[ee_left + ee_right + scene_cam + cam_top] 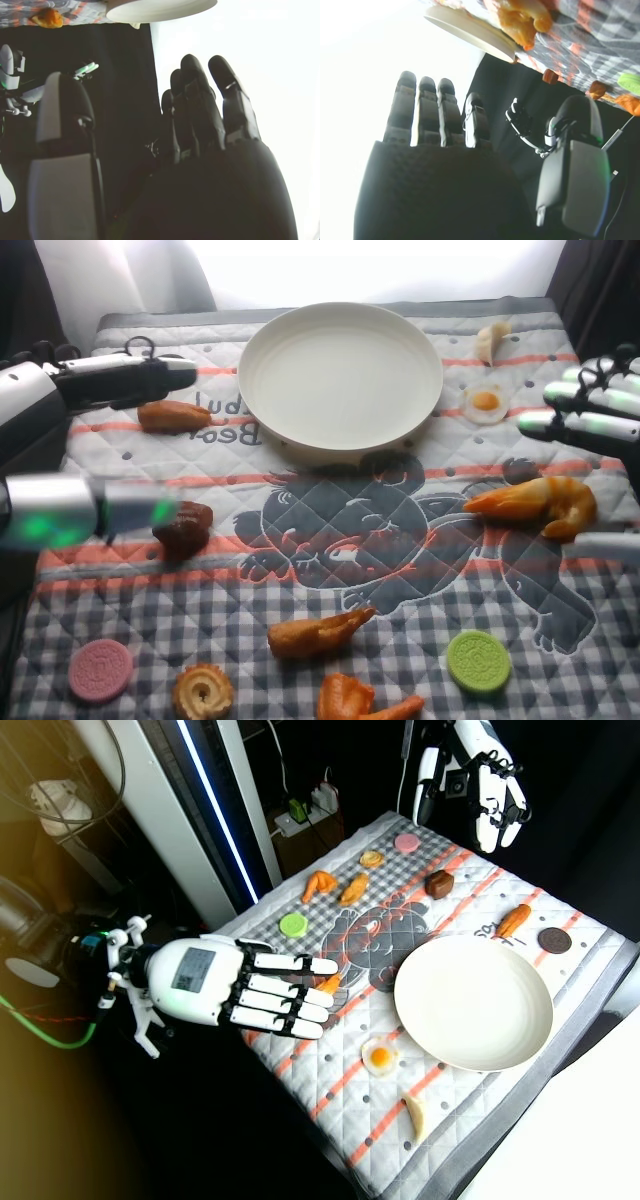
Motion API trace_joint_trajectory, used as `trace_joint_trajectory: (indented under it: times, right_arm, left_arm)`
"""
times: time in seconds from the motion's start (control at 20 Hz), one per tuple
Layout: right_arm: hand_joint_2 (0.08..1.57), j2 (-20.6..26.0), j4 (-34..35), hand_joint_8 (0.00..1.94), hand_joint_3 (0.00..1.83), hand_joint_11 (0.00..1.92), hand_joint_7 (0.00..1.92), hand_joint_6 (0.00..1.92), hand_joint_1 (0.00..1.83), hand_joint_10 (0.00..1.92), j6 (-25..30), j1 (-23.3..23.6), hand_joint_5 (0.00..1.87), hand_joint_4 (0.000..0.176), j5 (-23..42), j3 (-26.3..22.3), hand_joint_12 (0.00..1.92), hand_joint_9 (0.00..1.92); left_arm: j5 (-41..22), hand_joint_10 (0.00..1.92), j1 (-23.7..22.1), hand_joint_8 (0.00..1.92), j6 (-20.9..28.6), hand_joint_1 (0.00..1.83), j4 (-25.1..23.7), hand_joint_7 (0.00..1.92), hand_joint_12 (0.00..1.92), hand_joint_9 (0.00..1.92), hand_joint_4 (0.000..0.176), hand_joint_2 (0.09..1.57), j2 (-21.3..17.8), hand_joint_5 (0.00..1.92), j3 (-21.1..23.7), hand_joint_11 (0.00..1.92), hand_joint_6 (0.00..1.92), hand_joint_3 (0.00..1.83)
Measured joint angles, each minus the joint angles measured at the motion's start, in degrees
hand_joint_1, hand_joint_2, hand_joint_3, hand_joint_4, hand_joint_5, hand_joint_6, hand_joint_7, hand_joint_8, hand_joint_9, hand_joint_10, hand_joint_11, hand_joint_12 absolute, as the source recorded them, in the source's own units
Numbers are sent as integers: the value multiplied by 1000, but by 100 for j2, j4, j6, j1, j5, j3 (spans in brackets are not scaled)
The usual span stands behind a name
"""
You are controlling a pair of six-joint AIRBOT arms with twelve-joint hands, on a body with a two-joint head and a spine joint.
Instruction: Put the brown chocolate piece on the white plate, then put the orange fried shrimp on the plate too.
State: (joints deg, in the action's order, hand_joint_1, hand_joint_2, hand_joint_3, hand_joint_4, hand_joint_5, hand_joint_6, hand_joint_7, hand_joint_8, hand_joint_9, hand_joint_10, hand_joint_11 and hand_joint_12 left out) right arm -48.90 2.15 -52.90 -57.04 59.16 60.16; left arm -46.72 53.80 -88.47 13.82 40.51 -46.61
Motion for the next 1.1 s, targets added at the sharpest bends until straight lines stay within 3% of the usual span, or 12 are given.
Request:
trace_joint_trajectory:
  times: [0.1,0.25,0.35,0.5,0.65,0.75,0.85,0.95,1.1]
  right_arm:
    - [1272,-7,-2,1,0,8,216,1,483,1,0,0,322,127,-28,0,577,197]
    - [1274,-7,-4,3,0,5,225,2,454,1,0,0,328,96,-28,0,574,199]
    - [1280,-7,-2,2,2,4,225,0,433,0,0,0,316,113,-33,0,571,193]
    - [1280,-7,-7,1,0,6,229,5,449,4,0,0,331,130,-28,0,541,192]
    - [1280,-11,-15,3,1,10,236,8,446,4,0,0,345,120,-17,-7,547,197]
    - [1278,-11,-35,5,0,17,248,6,476,5,0,0,352,129,-24,-17,553,207]
    - [1276,-13,-57,2,0,12,244,4,475,4,0,0,351,137,-11,-24,555,206]
    - [1276,-13,-92,0,1,0,251,0,456,0,0,0,358,122,15,-24,601,217]
    - [1273,-11,-90,5,0,15,255,2,443,6,0,0,356,133,17,-24,590,224]
  left_arm:
    - [2,7,0,2,0,366,-9,364,565,343,176,1111,2,338,-13,0,0,0]
    - [142,3,-96,0,-520,488,256,369,681,378,176,976,83,345,-52,0,2,0]
    - [236,0,-157,0,-1300,503,610,373,729,379,176,923,142,359,20,0,0,0]
    - [439,1,-232,1,-2275,486,1058,384,653,390,176,893,328,308,20,6,0,0]
    - [691,0,-330,0,-3567,564,1600,395,597,403,176,872,562,298,20,46,0,1]
    - [782,9,-345,9,-4205,590,1814,426,581,434,176,854,688,332,17,54,11,0]
    - [870,15,-372,9,-4428,630,1937,497,615,508,176,850,787,356,-46,99,6,0]
    - [992,7,-446,2,-4496,685,2081,552,657,552,176,844,868,376,-184,87,0,4]
    - [1115,9,-507,7,-4562,742,2321,650,739,637,174,880,957,405,-367,62,1,2]
